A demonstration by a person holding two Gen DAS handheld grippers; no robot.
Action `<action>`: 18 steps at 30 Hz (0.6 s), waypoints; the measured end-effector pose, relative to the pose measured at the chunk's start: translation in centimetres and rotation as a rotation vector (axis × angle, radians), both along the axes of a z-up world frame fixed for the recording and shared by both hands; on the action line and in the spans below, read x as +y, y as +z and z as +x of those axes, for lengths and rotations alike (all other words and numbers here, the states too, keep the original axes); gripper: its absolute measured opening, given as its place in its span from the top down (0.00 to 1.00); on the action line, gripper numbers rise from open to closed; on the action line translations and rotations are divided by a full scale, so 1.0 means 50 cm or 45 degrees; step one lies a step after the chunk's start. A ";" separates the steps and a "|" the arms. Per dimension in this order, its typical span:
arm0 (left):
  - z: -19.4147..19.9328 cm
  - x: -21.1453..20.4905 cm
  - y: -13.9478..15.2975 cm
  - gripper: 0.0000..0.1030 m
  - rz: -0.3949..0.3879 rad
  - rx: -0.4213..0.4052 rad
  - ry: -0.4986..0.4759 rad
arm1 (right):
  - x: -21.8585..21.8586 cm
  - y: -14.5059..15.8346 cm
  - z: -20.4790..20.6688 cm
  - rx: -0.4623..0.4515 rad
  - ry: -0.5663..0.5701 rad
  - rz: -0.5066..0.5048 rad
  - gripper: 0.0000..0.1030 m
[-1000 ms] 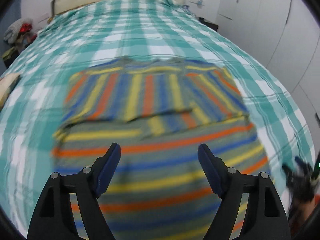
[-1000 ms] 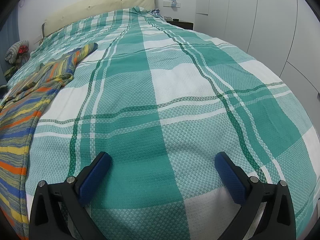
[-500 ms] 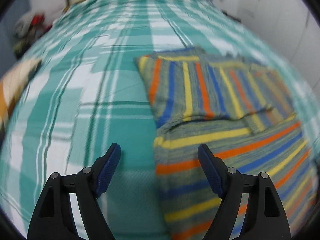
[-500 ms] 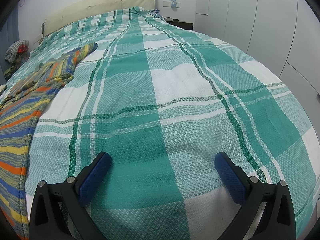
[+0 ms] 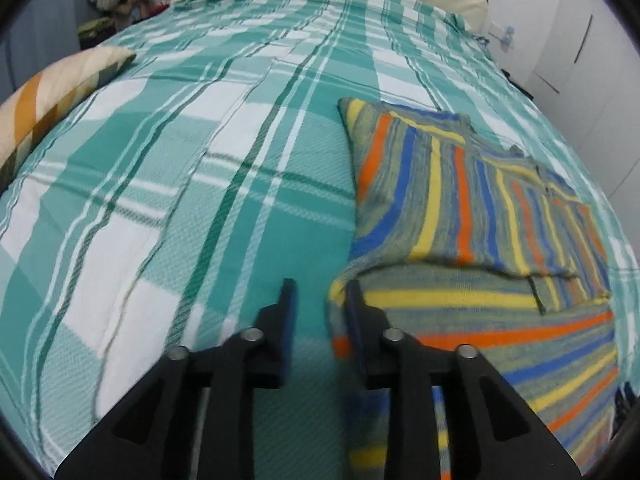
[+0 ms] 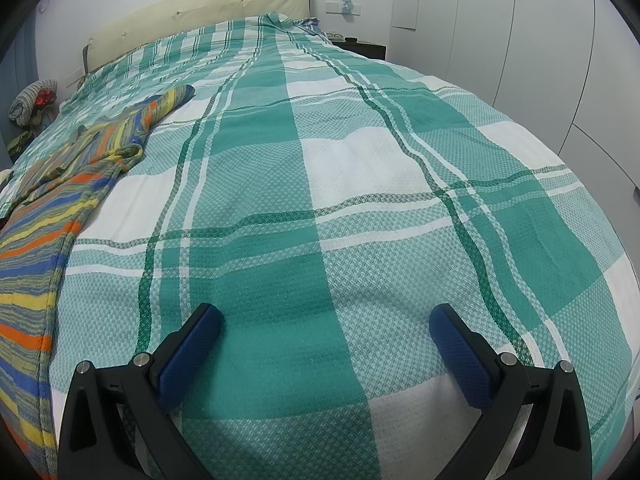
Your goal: Fold small clothes
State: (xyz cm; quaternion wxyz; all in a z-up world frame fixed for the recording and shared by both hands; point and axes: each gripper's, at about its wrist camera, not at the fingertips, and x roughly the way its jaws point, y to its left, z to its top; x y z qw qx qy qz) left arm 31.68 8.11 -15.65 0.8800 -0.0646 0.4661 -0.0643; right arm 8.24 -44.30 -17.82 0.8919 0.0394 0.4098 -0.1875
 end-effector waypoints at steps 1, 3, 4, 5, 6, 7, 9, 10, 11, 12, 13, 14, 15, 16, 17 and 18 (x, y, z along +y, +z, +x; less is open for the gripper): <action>-0.007 0.004 0.007 0.49 0.019 0.009 0.004 | 0.000 0.000 0.000 0.000 0.000 0.000 0.00; -0.044 0.023 0.030 0.20 0.065 0.013 0.048 | 0.000 0.000 0.000 0.000 0.000 0.000 0.00; -0.069 0.036 0.041 0.09 0.072 -0.001 0.074 | 0.000 0.000 0.000 0.000 0.000 0.000 0.00; -0.098 0.051 0.051 0.07 0.071 -0.019 0.092 | 0.000 0.000 0.000 0.000 0.000 0.000 0.00; -0.132 0.068 0.058 0.07 0.062 -0.035 0.102 | 0.000 0.000 0.000 0.000 0.000 0.000 0.00; -0.157 0.080 0.057 0.06 0.063 -0.032 0.110 | 0.000 0.000 0.000 0.000 0.000 0.000 0.00; -0.201 0.105 0.045 0.06 0.092 -0.017 0.133 | 0.000 0.000 0.000 0.000 0.000 -0.002 0.00; -0.216 0.115 0.038 0.06 0.113 -0.014 0.145 | 0.000 0.000 0.000 0.000 -0.001 -0.002 0.00; -0.235 0.129 0.024 0.06 0.149 -0.010 0.167 | 0.000 0.000 0.000 0.001 -0.001 -0.004 0.00; -0.244 0.137 0.013 0.06 0.173 -0.004 0.183 | 0.000 0.000 0.000 0.000 -0.001 -0.003 0.00; -0.254 0.146 0.002 0.06 0.193 0.001 0.196 | 0.000 0.000 0.000 -0.001 -0.002 -0.006 0.00; -0.270 0.154 -0.012 0.03 0.213 -0.021 0.196 | 0.000 0.000 0.000 -0.001 -0.003 -0.007 0.00; -0.279 0.156 -0.018 0.00 0.226 -0.042 0.190 | 0.001 0.000 -0.001 -0.003 -0.003 -0.009 0.00; -0.286 0.156 -0.027 0.00 0.235 -0.055 0.181 | 0.000 -0.001 -0.001 -0.004 -0.003 -0.009 0.00; -0.287 0.157 -0.030 0.00 0.234 -0.053 0.179 | -0.001 -0.001 -0.001 -0.006 -0.003 -0.007 0.00; -0.285 0.157 -0.034 0.00 0.234 -0.049 0.183 | 0.000 -0.001 -0.002 -0.007 -0.003 -0.006 0.00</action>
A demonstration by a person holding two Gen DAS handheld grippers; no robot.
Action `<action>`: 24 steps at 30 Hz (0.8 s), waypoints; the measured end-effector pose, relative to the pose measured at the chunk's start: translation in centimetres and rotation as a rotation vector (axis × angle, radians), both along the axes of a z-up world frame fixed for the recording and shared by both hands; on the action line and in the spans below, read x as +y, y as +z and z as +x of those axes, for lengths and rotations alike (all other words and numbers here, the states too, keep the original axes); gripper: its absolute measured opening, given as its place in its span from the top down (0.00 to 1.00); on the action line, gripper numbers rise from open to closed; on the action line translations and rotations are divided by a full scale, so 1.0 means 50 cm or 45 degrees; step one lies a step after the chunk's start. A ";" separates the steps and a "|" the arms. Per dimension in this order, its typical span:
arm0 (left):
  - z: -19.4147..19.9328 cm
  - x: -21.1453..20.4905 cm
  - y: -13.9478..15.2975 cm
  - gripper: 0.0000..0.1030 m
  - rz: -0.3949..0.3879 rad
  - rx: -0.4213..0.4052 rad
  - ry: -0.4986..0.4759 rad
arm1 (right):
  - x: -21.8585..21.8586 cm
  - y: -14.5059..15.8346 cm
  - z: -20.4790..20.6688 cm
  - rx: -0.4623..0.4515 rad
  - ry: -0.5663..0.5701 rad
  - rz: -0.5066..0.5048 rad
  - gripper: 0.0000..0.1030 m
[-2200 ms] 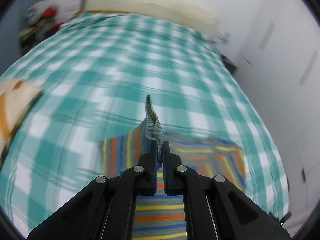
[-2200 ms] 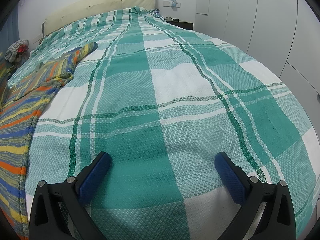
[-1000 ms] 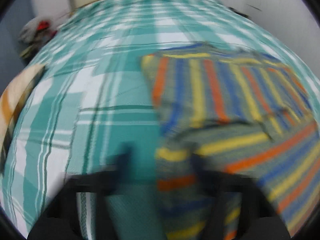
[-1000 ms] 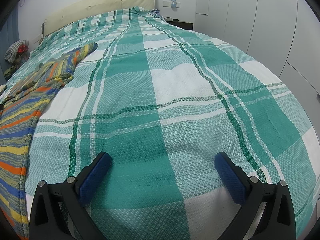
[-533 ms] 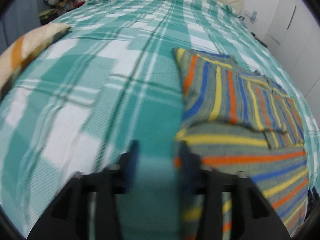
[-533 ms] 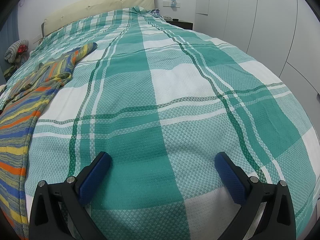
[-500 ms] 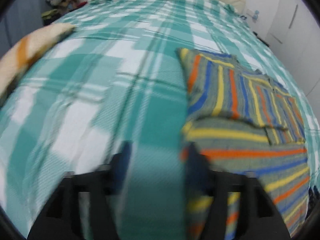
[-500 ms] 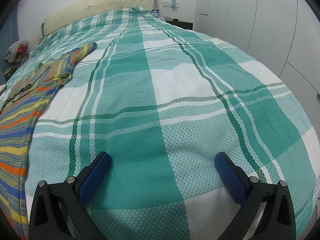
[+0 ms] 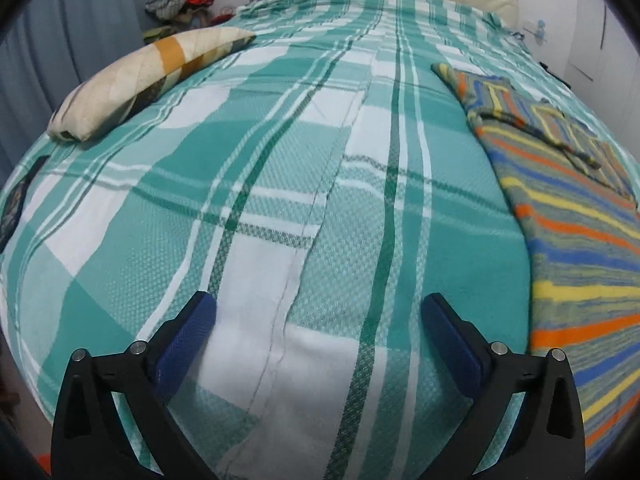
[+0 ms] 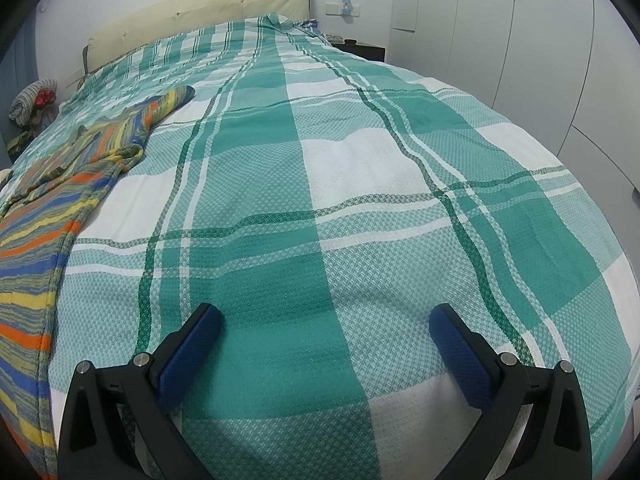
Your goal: Fold small clothes
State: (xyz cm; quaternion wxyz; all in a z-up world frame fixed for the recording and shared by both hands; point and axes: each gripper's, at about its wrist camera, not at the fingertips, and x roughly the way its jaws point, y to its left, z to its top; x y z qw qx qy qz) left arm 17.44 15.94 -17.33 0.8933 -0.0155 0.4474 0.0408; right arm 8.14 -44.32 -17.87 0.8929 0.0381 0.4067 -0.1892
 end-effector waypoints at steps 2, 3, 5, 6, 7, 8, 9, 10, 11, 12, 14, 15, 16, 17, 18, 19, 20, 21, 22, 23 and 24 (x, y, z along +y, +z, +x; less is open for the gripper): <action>0.003 0.003 -0.005 0.00 -0.014 -0.008 0.003 | -0.002 0.000 -0.001 -0.003 0.001 0.005 0.00; 0.002 0.005 -0.007 0.00 -0.026 -0.017 0.004 | -0.001 0.000 -0.001 -0.005 0.001 0.007 0.00; 0.002 0.008 -0.009 0.00 -0.040 -0.028 0.003 | -0.002 0.000 -0.001 -0.006 0.000 0.008 0.00; 0.005 0.007 -0.009 0.00 -0.039 -0.025 0.002 | -0.001 0.000 -0.001 -0.006 0.000 0.007 0.00; 0.002 0.006 -0.009 0.00 -0.036 -0.025 0.001 | -0.001 0.000 -0.001 -0.006 0.000 0.007 0.00; 0.002 0.006 -0.009 0.00 -0.035 -0.025 0.000 | -0.003 0.000 -0.001 -0.006 0.000 0.007 0.00; 0.003 0.006 -0.008 0.00 -0.035 -0.024 -0.001 | -0.002 0.000 -0.001 -0.006 0.000 0.008 0.00; 0.001 0.006 -0.009 0.00 -0.035 -0.025 0.000 | -0.001 0.000 -0.002 -0.006 0.000 0.008 0.00; 0.001 0.005 -0.009 0.00 -0.034 -0.025 0.000 | -0.001 0.000 -0.001 -0.006 0.000 0.008 0.00; 0.002 0.005 -0.009 0.00 -0.033 -0.025 -0.001 | -0.001 0.000 -0.001 -0.006 0.000 0.007 0.00; 0.001 0.005 -0.009 0.00 -0.030 -0.026 -0.001 | -0.002 0.000 -0.001 -0.006 0.000 0.008 0.00; 0.000 0.004 -0.009 0.00 -0.031 -0.027 0.000 | -0.002 0.000 -0.001 -0.006 0.000 0.008 0.00; -0.001 0.004 -0.009 0.00 -0.030 -0.029 0.000 | -0.002 0.000 -0.001 -0.006 0.000 0.008 0.00; -0.001 0.004 -0.009 0.00 -0.029 -0.028 0.000 | -0.003 0.000 -0.001 -0.006 0.000 0.008 0.00; -0.001 0.003 -0.009 0.00 -0.025 -0.030 0.001 | -0.002 0.000 -0.002 -0.006 0.000 0.008 0.00; -0.001 0.004 -0.009 0.00 -0.026 -0.028 0.001 | -0.001 0.000 -0.001 -0.006 0.000 0.008 0.00; -0.002 0.003 -0.009 0.00 -0.025 -0.029 0.000 | -0.002 0.000 -0.001 -0.006 0.000 0.007 0.00; -0.002 0.004 -0.009 0.00 -0.024 -0.029 0.000 | -0.002 0.000 -0.001 -0.005 -0.001 0.007 0.00; -0.002 0.003 -0.009 0.00 -0.024 -0.029 0.000 | -0.001 0.000 -0.001 -0.005 -0.001 0.007 0.00; -0.002 0.003 -0.009 0.00 -0.024 -0.029 0.000 | -0.003 0.000 -0.001 -0.005 -0.001 0.007 0.00; -0.001 0.004 -0.010 0.00 -0.022 -0.027 0.001 | -0.002 -0.001 -0.001 -0.005 -0.001 0.007 0.00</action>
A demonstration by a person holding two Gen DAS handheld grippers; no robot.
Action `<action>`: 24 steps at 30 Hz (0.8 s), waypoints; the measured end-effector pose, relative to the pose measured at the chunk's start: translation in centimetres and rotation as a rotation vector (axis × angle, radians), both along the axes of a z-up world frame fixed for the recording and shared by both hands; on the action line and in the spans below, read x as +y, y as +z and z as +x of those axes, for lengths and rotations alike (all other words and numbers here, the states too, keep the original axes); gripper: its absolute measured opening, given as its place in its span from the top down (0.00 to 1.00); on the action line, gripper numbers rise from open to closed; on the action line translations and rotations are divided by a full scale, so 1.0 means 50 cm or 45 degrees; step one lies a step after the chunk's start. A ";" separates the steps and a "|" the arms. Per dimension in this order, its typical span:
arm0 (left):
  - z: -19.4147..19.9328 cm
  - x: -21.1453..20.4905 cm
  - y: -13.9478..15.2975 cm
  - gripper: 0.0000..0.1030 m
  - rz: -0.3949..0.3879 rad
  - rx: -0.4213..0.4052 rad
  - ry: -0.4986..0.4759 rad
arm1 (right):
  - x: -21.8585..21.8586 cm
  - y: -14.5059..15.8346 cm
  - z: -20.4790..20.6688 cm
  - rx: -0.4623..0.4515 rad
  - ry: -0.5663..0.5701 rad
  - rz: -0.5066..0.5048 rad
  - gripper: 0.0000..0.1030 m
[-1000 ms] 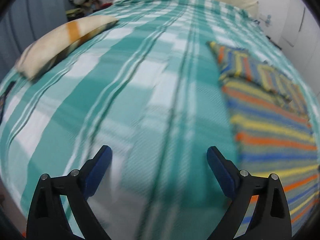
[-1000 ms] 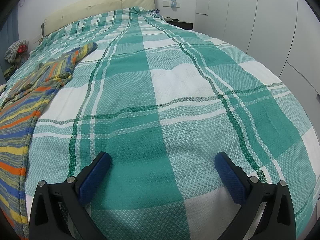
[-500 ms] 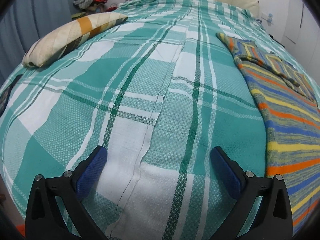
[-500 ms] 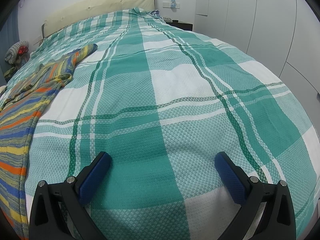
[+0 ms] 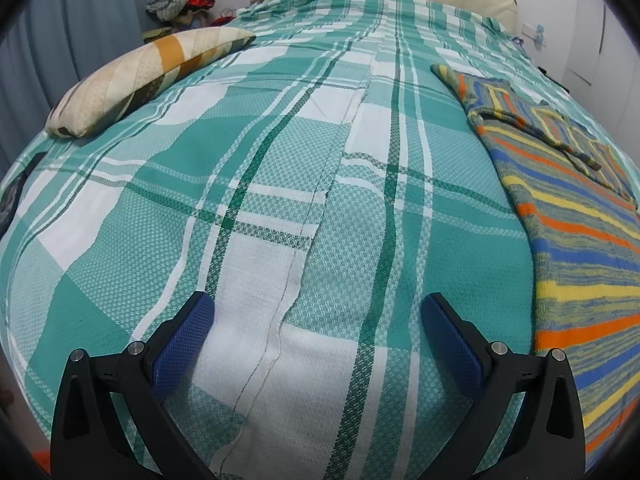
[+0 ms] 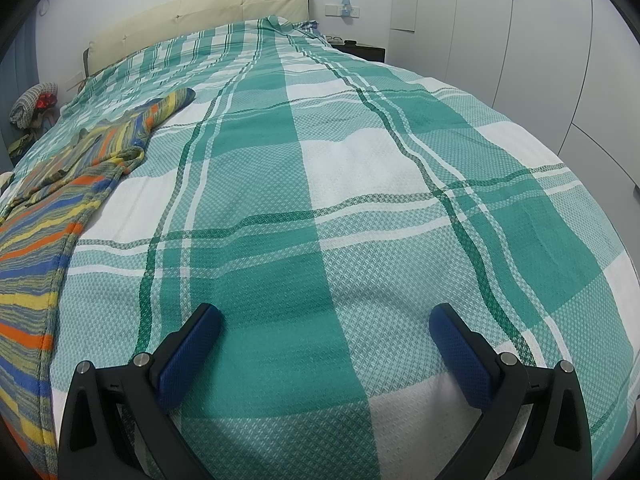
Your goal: Fold small clothes
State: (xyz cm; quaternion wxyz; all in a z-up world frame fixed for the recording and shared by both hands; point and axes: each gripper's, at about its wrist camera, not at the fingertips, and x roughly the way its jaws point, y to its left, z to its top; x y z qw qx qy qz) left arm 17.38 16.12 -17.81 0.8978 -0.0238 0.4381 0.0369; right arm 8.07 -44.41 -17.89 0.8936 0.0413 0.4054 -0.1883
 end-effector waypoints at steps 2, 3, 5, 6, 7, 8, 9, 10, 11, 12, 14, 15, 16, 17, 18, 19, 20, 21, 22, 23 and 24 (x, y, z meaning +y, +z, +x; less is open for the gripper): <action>0.001 -0.001 0.000 0.00 0.003 0.002 0.000 | 0.000 0.000 0.000 0.000 0.000 -0.001 0.00; 0.001 -0.001 0.000 0.00 0.006 0.004 0.000 | 0.000 0.000 0.000 0.000 0.000 0.000 0.00; 0.004 -0.002 0.000 0.00 0.012 0.011 -0.001 | 0.000 0.000 0.000 0.000 0.000 -0.001 0.00; 0.005 -0.003 -0.001 0.00 0.015 0.015 -0.002 | 0.000 0.000 0.000 0.000 0.000 -0.001 0.00; 0.006 -0.003 -0.001 0.00 0.016 0.018 -0.003 | 0.000 0.000 0.000 0.000 0.000 -0.001 0.00; 0.006 -0.003 -0.001 0.00 0.015 0.020 -0.005 | 0.000 0.000 0.000 0.000 -0.001 0.000 0.00; 0.007 -0.002 -0.002 0.00 0.015 0.023 -0.007 | 0.000 0.000 0.000 0.000 -0.001 0.000 0.00; 0.008 -0.003 -0.002 0.00 0.015 0.026 -0.008 | 0.000 0.000 0.000 0.000 -0.001 -0.001 0.00; 0.009 -0.003 -0.002 0.00 0.017 0.028 -0.009 | 0.000 0.000 0.000 0.001 -0.002 -0.002 0.00; 0.008 -0.004 -0.002 0.00 0.018 0.028 -0.009 | 0.000 0.000 0.000 0.000 -0.001 -0.001 0.00; 0.008 -0.004 -0.002 0.00 0.018 0.027 -0.008 | 0.000 0.000 0.000 0.000 -0.001 -0.001 0.00; 0.009 -0.004 -0.003 0.00 0.019 0.028 -0.008 | 0.000 0.000 0.000 0.000 -0.001 -0.001 0.00; 0.008 -0.004 -0.003 0.00 0.019 0.027 -0.008 | -0.001 0.000 0.000 0.000 -0.001 0.000 0.00; 0.008 -0.004 -0.003 0.00 0.017 0.027 -0.008 | 0.000 0.000 0.000 0.000 -0.001 -0.001 0.00; 0.009 -0.005 -0.003 0.00 0.017 0.027 -0.008 | 0.000 0.000 0.000 0.000 -0.001 -0.001 0.00; 0.009 -0.005 -0.003 0.00 0.018 0.027 -0.007 | 0.000 0.000 0.000 0.001 -0.003 -0.001 0.00; 0.008 -0.005 -0.003 0.00 0.018 0.027 -0.007 | 0.000 0.000 0.000 0.001 -0.003 -0.001 0.00; 0.008 -0.005 -0.003 0.00 0.018 0.026 -0.007 | -0.001 0.000 0.000 0.001 -0.003 -0.001 0.00; 0.009 -0.005 -0.004 0.00 0.019 0.027 -0.008 | 0.000 0.000 0.000 0.001 -0.003 -0.001 0.00; 0.008 -0.006 -0.004 0.00 0.018 0.027 -0.007 | -0.001 0.000 0.000 0.001 -0.003 -0.001 0.00; 0.010 -0.005 -0.004 0.00 0.019 0.029 -0.007 | -0.001 0.000 0.000 0.001 -0.003 -0.001 0.00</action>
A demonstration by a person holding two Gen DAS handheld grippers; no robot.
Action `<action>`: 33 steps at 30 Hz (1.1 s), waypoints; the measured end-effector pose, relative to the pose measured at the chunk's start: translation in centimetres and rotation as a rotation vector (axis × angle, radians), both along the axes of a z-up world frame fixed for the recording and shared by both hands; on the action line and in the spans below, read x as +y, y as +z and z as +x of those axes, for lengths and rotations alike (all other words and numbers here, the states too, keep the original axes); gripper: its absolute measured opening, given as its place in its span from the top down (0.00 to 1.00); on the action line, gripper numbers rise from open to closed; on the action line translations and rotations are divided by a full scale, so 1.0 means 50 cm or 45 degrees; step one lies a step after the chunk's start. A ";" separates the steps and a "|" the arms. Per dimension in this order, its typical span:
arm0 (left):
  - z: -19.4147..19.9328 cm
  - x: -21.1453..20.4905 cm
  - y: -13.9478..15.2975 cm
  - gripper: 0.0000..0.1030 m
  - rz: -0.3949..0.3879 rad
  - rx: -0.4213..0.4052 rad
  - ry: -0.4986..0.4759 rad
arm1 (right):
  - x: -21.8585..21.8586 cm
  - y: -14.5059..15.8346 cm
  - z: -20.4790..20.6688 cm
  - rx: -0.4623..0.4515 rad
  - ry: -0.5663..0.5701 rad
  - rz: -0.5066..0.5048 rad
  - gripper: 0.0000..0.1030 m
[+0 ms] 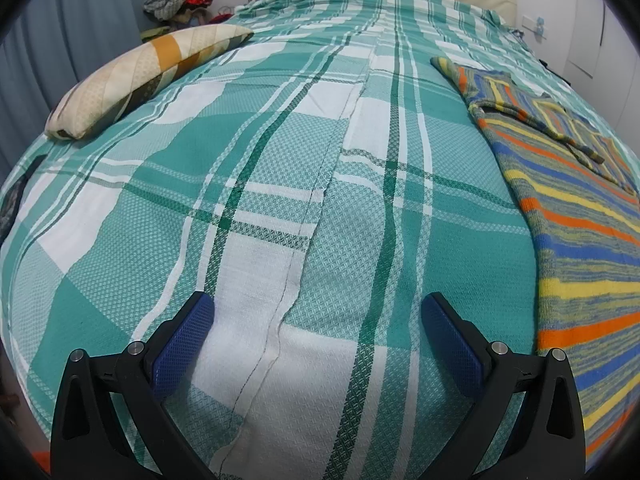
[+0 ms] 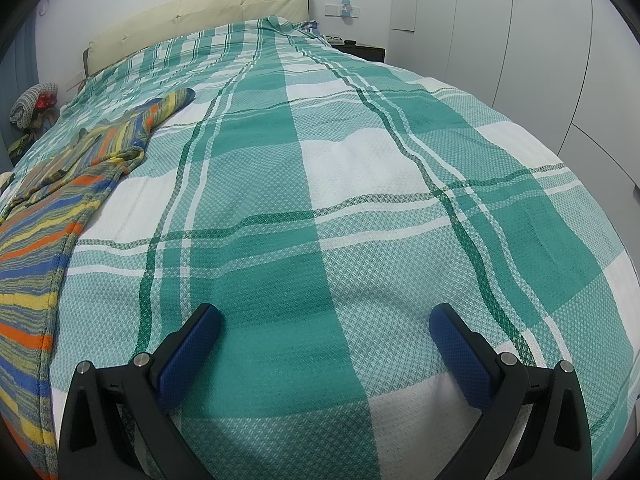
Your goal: Fold small clothes
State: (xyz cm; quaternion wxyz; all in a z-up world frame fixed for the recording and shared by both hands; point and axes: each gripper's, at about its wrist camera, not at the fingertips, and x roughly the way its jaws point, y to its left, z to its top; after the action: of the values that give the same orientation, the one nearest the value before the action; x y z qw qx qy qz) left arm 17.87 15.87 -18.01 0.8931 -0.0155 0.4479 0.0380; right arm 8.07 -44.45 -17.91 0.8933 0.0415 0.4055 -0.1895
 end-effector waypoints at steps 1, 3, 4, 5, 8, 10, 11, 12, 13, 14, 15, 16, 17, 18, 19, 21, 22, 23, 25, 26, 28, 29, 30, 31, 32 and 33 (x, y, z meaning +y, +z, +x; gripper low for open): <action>0.000 -0.001 0.000 0.00 0.001 0.000 0.000 | 0.001 0.000 0.000 0.000 0.000 0.000 0.00; 0.000 -0.001 -0.001 0.00 0.004 0.000 0.000 | 0.000 0.000 0.000 0.000 0.000 -0.001 0.00; 0.001 -0.001 -0.001 0.00 0.004 0.001 0.000 | 0.001 0.000 0.000 0.000 0.000 0.000 0.00; 0.000 -0.002 -0.001 0.00 0.002 0.000 0.000 | 0.001 0.000 0.000 0.000 0.000 0.000 0.00; 0.000 -0.002 -0.002 0.00 0.003 -0.002 0.001 | 0.000 0.000 0.000 0.000 0.000 0.000 0.00; 0.000 -0.002 -0.002 0.00 0.003 -0.003 0.000 | 0.000 0.000 0.000 0.000 -0.001 -0.001 0.00; 0.000 -0.002 -0.002 0.00 0.002 -0.004 0.000 | 0.000 0.000 0.000 0.001 -0.001 -0.001 0.00; 0.000 -0.002 -0.002 0.00 0.001 -0.005 0.000 | 0.000 0.000 0.000 0.001 -0.001 -0.001 0.00; 0.000 -0.001 -0.003 0.00 0.001 -0.008 0.000 | 0.001 0.000 0.000 0.001 -0.001 -0.001 0.00; 0.001 -0.001 -0.003 0.00 0.002 -0.010 0.001 | 0.001 0.000 0.000 0.001 -0.001 -0.001 0.00; 0.003 0.000 -0.004 0.00 0.003 -0.009 0.001 | 0.001 0.000 0.000 0.001 -0.001 -0.002 0.00; 0.003 0.001 -0.004 0.00 0.002 -0.008 0.002 | 0.001 0.000 0.000 0.003 -0.002 -0.004 0.00; 0.001 -0.001 -0.004 0.00 0.000 -0.010 0.001 | 0.002 0.000 0.000 0.004 -0.003 -0.006 0.00; 0.002 0.000 -0.005 0.00 -0.003 -0.009 0.001 | 0.003 0.000 0.000 0.007 -0.004 -0.011 0.00; 0.004 0.000 -0.006 0.00 -0.005 -0.009 0.000 | 0.004 0.001 0.000 0.008 -0.005 -0.015 0.00; 0.003 -0.001 -0.008 0.00 -0.002 -0.011 0.001 | 0.005 0.002 0.000 0.008 -0.007 -0.019 0.00; 0.003 -0.001 -0.008 0.00 0.000 -0.011 0.001 | 0.005 0.002 -0.001 0.008 -0.007 -0.018 0.00; 0.002 -0.002 -0.007 0.00 -0.001 -0.010 0.002 | 0.005 0.002 -0.001 0.008 -0.007 -0.017 0.00; 0.003 -0.001 -0.008 0.00 0.001 -0.009 0.002 | 0.006 0.002 -0.001 0.008 -0.007 -0.018 0.00; 0.003 -0.001 -0.008 0.00 0.001 -0.008 0.002 | 0.006 0.002 -0.001 0.009 -0.008 -0.019 0.00; 0.003 -0.001 -0.009 0.00 0.005 -0.008 0.003 | 0.006 0.003 -0.001 0.010 -0.009 -0.020 0.00; 0.002 -0.003 -0.009 0.00 0.005 -0.008 0.003 | 0.006 0.003 -0.001 0.012 -0.009 -0.022 0.00; 0.003 -0.002 -0.010 0.00 0.006 -0.009 0.003 | 0.007 0.003 -0.001 0.013 -0.010 -0.025 0.00; 0.003 -0.001 -0.010 0.00 0.005 -0.010 0.002 | 0.008 0.002 -0.001 0.014 -0.010 -0.026 0.00; 0.004 -0.002 -0.010 0.00 0.005 -0.010 0.003 | 0.008 0.002 -0.001 0.014 -0.011 -0.027 0.00; 0.003 -0.003 -0.009 0.00 0.006 -0.010 0.003 | 0.008 0.002 -0.001 0.014 -0.011 -0.027 0.00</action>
State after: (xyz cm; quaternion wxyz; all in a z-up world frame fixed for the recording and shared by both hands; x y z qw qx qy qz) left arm 18.01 15.69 -18.48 0.8949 -0.0141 0.4443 0.0399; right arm 8.03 -44.04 -17.80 0.8906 0.0327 0.4082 -0.1977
